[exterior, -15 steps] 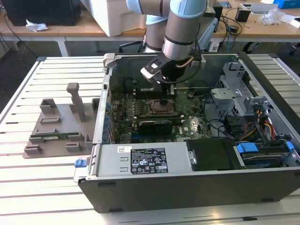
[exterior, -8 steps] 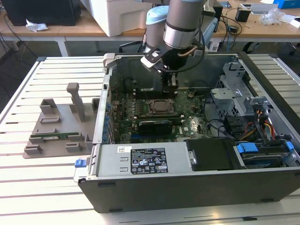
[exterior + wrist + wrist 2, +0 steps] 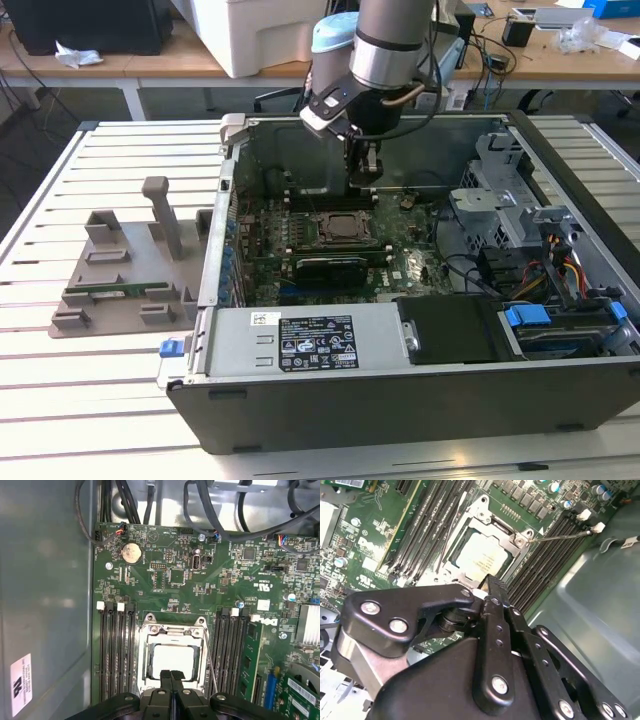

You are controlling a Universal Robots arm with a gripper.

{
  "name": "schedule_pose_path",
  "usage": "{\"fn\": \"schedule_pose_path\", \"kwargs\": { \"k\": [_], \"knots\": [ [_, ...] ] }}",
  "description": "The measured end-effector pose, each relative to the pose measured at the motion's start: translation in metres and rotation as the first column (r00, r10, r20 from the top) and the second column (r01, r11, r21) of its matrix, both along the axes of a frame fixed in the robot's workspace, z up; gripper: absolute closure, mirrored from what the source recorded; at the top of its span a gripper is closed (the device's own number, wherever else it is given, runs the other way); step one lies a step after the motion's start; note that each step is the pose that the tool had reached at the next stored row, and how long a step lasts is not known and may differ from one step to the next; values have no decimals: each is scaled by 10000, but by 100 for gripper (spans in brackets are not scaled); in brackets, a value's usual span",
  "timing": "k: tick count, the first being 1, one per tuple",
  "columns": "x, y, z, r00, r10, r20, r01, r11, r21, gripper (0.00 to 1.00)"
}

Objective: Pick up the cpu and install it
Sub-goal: 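Close the cpu cover, then install the first cpu locking lever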

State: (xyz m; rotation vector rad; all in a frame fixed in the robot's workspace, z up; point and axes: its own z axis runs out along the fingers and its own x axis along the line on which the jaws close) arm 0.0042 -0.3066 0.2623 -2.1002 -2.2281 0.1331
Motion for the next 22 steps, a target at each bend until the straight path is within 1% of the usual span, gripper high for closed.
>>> {"fn": "schedule_pose_path", "kwargs": {
  "k": [4, 5, 20, 21, 22],
  "knots": [
    [0, 0, 74, 10000, 0, 0, 0, 10000, -2, 89],
    [0, 0, 82, 10000, 0, 0, 0, 10000, -2, 89],
    [0, 0, 86, 10000, 13, 0, -13, 10000, -1, 89],
    [0, 0, 86, 9998, 209, -1, -209, 9998, -3, 89],
    [0, 0, 85, 9987, 516, 0, -516, 9987, -2, 89]
  ]
}}
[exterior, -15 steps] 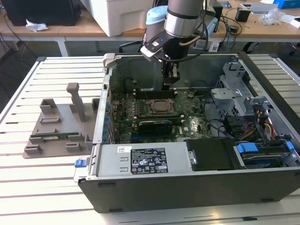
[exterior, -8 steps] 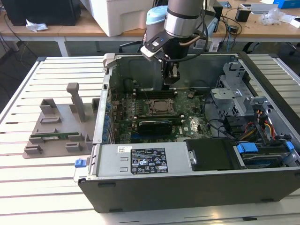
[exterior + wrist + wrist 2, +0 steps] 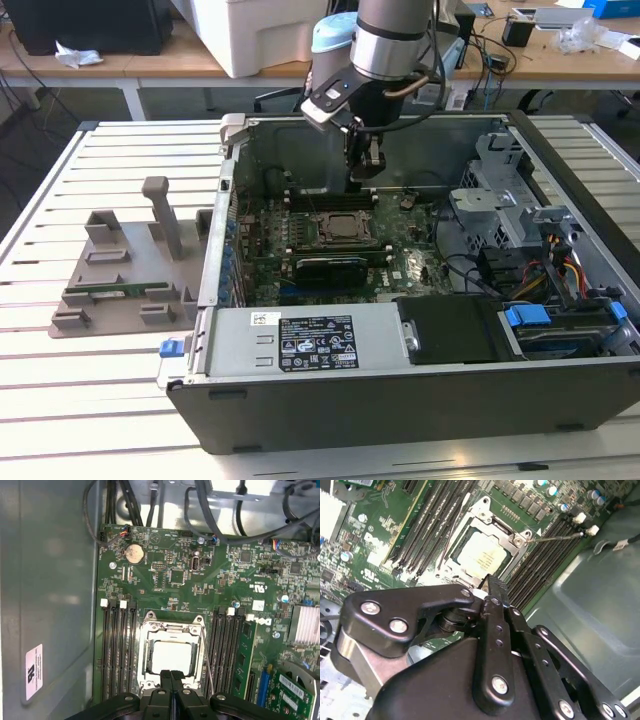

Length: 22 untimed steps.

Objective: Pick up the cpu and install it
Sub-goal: 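Install the first cpu locking lever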

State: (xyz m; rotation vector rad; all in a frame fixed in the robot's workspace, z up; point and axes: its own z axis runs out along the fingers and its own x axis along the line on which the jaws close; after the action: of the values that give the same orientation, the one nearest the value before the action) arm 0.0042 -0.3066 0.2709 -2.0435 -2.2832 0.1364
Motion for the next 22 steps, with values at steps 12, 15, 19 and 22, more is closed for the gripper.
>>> {"fn": "schedule_pose_path", "kwargs": {
  "k": [12, 15, 19, 22],
  "knots": [
    [0, 0, 0, 9516, 3074, 1, -3074, 9516, 0, 89],
    [0, 0, 0, 9241, 3821, 0, -3821, 9241, 0, 89],
    [0, 0, 0, 8963, 4434, 0, -4434, 8963, 0, 89],
    [0, 0, 0, 8662, 4998, 0, -4998, 8662, 0, 89]
  ]
}}
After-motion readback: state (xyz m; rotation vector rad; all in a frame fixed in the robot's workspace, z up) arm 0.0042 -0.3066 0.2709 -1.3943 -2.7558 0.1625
